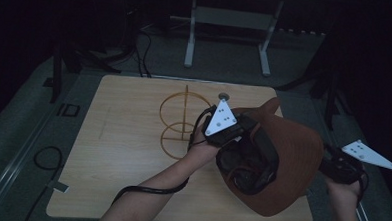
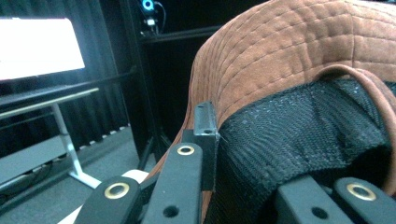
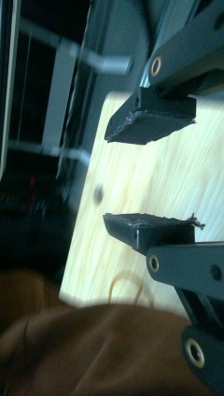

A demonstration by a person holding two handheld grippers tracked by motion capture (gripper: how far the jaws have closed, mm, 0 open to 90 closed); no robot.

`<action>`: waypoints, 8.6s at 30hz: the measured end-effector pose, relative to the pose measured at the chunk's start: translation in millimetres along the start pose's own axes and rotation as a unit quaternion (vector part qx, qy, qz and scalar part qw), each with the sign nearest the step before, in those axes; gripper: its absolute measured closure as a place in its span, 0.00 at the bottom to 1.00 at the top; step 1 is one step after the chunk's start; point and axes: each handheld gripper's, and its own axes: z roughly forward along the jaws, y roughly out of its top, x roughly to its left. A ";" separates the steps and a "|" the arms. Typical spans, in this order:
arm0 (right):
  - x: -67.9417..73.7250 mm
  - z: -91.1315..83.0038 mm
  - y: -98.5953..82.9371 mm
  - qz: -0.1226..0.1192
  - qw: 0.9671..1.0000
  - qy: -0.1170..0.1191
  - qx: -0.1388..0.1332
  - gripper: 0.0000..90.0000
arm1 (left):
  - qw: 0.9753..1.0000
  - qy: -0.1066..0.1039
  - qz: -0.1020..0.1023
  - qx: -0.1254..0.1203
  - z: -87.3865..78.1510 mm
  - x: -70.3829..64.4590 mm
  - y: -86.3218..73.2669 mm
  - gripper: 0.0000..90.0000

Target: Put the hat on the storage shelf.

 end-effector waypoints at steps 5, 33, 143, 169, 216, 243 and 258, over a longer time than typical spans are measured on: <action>25.2 22.8 3.2 -0.013 0.997 0.068 -0.034 0.57 | 1.000 -0.002 0.000 -0.014 -9.8 1.0 -1.8 0.96; 84.8 66.9 25.2 -0.020 0.974 0.219 -0.048 0.45 | 0.995 -0.078 0.016 -0.059 -25.5 -7.7 -9.8 0.95; 68.5 193.7 155.4 -0.021 0.990 0.111 -0.086 0.98 | 0.981 0.136 -0.093 0.101 -252.7 39.5 -155.8 0.39; 176.1 261.8 133.6 -0.084 0.967 0.242 0.015 0.71 | 0.979 0.141 -0.112 0.098 -257.2 42.2 -165.5 0.40; 110.1 207.3 83.3 -0.061 0.976 0.208 0.023 0.22 | 0.976 0.144 -0.116 0.112 -255.8 43.8 -173.2 0.39; 63.4 178.9 -3.9 -0.031 0.983 0.172 0.056 0.20 | 0.974 0.135 -0.114 0.141 -250.3 44.7 -181.0 0.31; 49.0 169.8 -58.7 -0.027 0.982 0.157 0.100 0.19 | 0.968 0.144 -0.118 0.167 -245.2 47.6 -190.9 0.10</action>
